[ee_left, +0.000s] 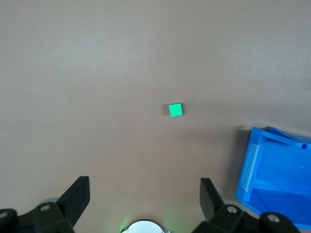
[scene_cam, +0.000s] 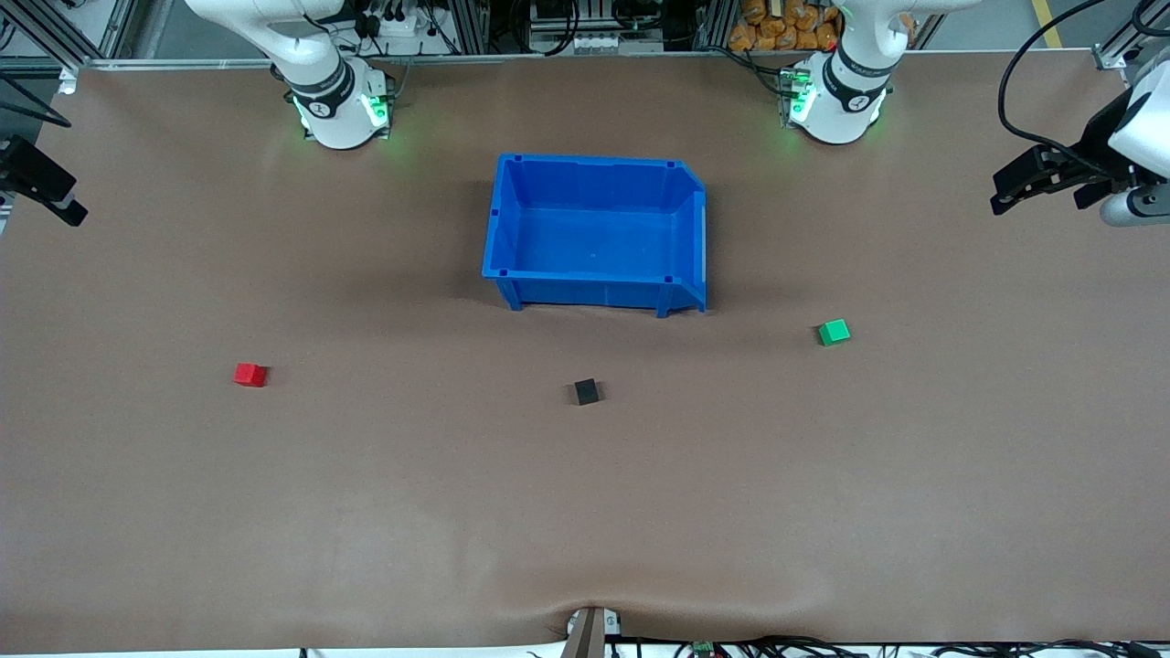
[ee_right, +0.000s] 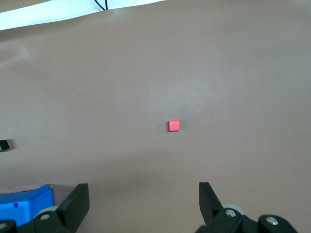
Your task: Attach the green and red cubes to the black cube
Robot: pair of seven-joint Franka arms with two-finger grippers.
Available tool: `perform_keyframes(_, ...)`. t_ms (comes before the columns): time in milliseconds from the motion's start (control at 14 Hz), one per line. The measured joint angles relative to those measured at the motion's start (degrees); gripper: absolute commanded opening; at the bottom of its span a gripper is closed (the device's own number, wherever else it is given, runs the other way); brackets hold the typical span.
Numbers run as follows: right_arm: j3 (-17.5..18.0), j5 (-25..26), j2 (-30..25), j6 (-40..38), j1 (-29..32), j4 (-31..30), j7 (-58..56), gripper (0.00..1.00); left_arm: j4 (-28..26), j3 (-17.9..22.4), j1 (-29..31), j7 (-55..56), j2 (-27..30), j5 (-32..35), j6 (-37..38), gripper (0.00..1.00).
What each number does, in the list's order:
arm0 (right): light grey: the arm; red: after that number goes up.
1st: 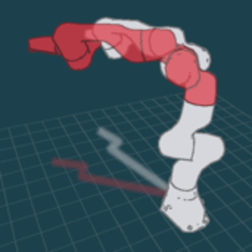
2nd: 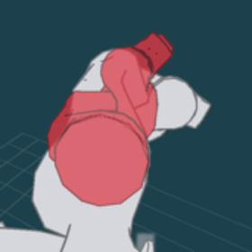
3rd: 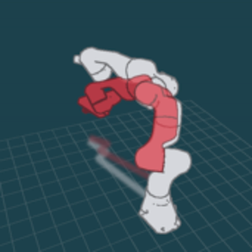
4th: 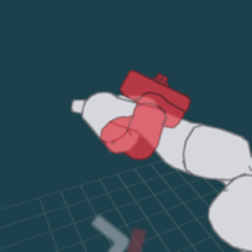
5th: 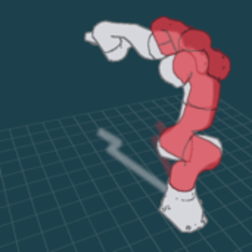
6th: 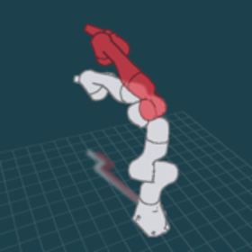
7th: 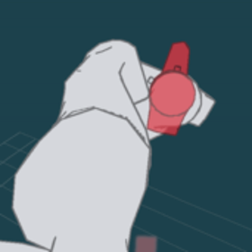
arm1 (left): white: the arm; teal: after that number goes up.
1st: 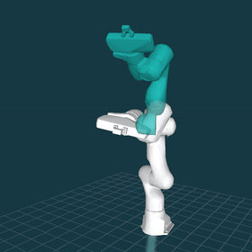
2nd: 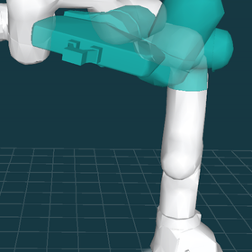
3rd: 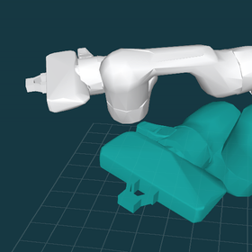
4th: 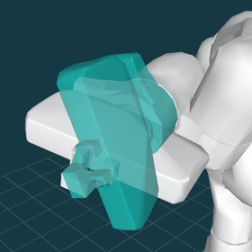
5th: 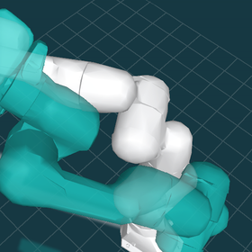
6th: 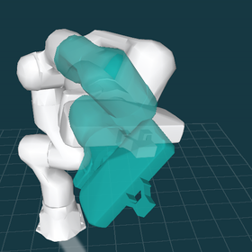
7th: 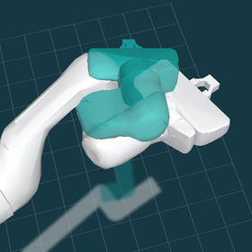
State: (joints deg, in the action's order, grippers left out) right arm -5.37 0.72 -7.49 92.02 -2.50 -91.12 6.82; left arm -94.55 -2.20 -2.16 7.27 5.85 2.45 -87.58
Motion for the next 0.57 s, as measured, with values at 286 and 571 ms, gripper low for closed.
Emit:
perform_keyframes(286,0.0,0.0,0.0,0.0,0.0,0.0,0.2,1.00,0.0,0.0,0.0,0.0,0.0,0.0,0.0,1.00)
perform_keyframes(571,0.1,0.0,0.9,0.0,0.0,-0.2,0.1,1.00,0.2,0.1,0.0,0.0,0.0,0.0,-0.1,1.00)
